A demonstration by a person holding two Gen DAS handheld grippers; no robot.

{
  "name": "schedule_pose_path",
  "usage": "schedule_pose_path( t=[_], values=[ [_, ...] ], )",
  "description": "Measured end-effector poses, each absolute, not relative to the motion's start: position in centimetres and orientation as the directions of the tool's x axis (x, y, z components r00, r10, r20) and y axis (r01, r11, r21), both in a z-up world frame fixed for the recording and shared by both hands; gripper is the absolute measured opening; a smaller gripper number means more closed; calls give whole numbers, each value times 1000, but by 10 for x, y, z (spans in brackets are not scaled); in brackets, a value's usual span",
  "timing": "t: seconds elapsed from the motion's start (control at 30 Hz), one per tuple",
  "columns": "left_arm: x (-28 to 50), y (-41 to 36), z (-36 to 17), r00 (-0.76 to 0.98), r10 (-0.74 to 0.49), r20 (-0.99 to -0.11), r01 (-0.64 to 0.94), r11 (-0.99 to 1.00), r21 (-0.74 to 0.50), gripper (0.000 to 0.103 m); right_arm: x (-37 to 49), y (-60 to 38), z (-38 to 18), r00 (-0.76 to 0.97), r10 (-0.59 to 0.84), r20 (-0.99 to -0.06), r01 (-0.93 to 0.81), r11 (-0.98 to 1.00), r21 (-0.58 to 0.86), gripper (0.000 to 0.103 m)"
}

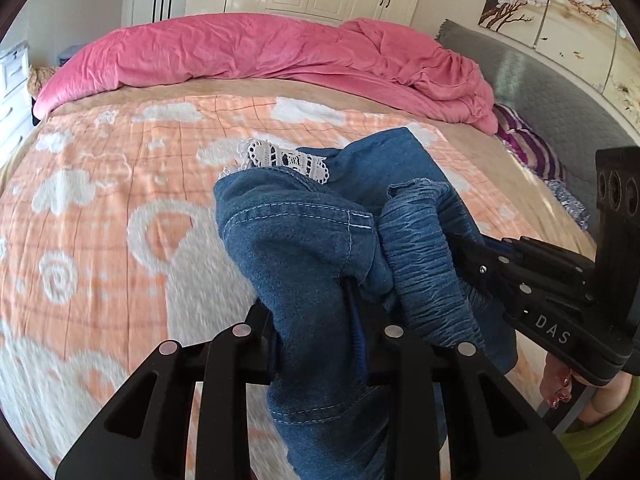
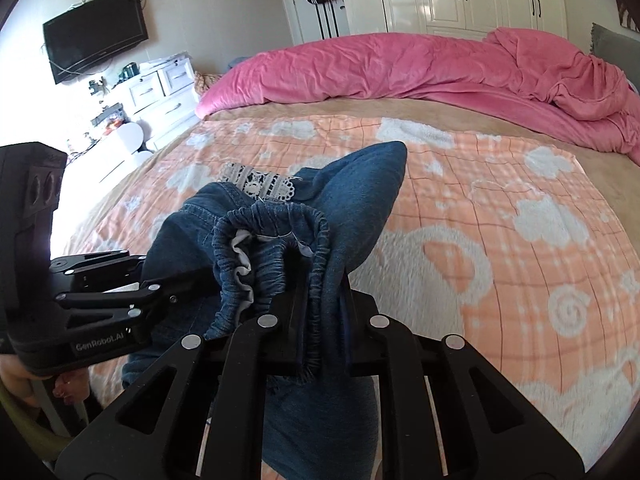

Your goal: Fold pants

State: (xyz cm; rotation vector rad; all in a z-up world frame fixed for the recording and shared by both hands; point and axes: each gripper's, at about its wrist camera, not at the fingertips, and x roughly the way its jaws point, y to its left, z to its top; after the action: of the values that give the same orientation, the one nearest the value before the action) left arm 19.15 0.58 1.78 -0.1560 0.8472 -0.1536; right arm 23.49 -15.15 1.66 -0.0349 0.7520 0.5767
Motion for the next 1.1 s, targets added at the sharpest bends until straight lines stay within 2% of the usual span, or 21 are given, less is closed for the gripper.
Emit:
schedule_pose_path(
  t=[0.23, 0.37, 0.6, 0.77, 1.1],
  values=[
    [226, 17, -16, 627, -155, -763, 32, 984, -174, 26, 273, -145, -13, 528, 474, -704, -478, 852, 215, 7],
    [232, 19, -34, 603, -152, -783, 14, 984, -180, 27, 283, -142, -40, 481, 416, -772, -440, 876, 198, 8],
    [230, 22, -42, 605, -132, -786, -12, 984, -175, 35, 287, -149, -56, 478, 353, -805, -382, 908, 172, 20],
    [228, 23, -42, 607, -121, -786, -26, 985, -172, 42, 288, -155, -58, 498, 315, -808, -351, 925, 144, 39],
    [219, 22, -37, 612, -107, -784, -27, 988, -155, 45, 283, -160, -57, 521, 294, -802, -343, 932, 120, 45]
  ],
)
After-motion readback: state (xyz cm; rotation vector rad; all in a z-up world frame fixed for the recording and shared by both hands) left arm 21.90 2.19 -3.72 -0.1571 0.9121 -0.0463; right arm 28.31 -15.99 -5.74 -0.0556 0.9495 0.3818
